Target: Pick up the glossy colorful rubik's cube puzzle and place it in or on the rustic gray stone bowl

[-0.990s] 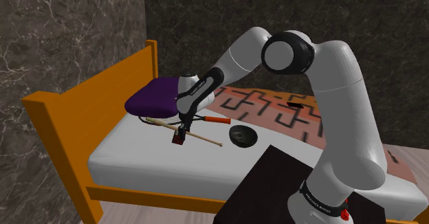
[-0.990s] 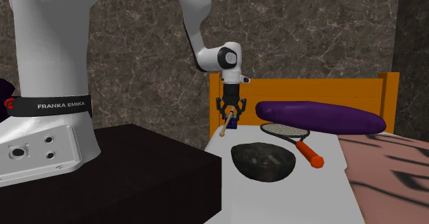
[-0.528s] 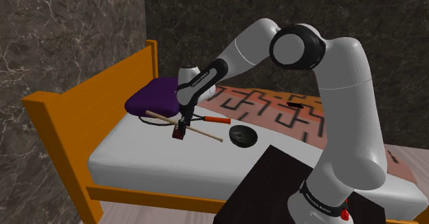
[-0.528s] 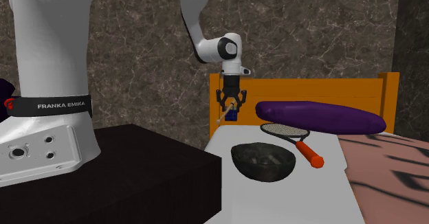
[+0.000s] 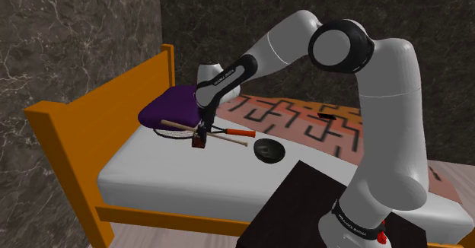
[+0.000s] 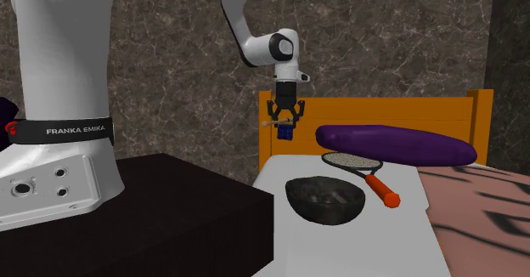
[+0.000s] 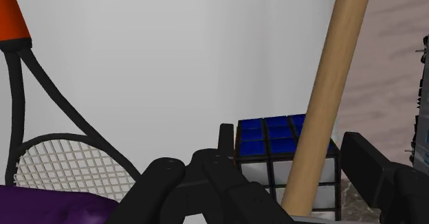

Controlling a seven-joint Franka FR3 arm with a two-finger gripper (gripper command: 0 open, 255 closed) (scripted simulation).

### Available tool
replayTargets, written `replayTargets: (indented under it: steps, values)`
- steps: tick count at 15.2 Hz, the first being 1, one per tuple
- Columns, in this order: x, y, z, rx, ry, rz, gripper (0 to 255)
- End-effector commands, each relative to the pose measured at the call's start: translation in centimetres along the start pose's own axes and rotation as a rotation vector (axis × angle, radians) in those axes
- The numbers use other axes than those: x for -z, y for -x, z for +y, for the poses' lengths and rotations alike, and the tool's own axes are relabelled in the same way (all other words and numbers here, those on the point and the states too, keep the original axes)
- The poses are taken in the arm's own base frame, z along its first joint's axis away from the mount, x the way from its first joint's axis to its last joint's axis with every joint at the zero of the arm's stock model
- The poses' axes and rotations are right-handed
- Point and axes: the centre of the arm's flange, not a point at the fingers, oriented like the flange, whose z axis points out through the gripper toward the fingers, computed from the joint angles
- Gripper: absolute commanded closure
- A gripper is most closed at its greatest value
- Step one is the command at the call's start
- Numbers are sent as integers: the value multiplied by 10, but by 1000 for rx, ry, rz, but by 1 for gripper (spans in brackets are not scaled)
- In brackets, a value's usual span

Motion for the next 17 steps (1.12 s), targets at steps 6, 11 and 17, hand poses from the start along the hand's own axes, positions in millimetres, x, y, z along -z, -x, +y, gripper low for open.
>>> replayTargets:
  steps: [6,11,17]
  values:
    - [22,37,18,0,0,0,255]
    - [25,95,48,0,0,0,255]
    - [29,166,84,0,0,0,255]
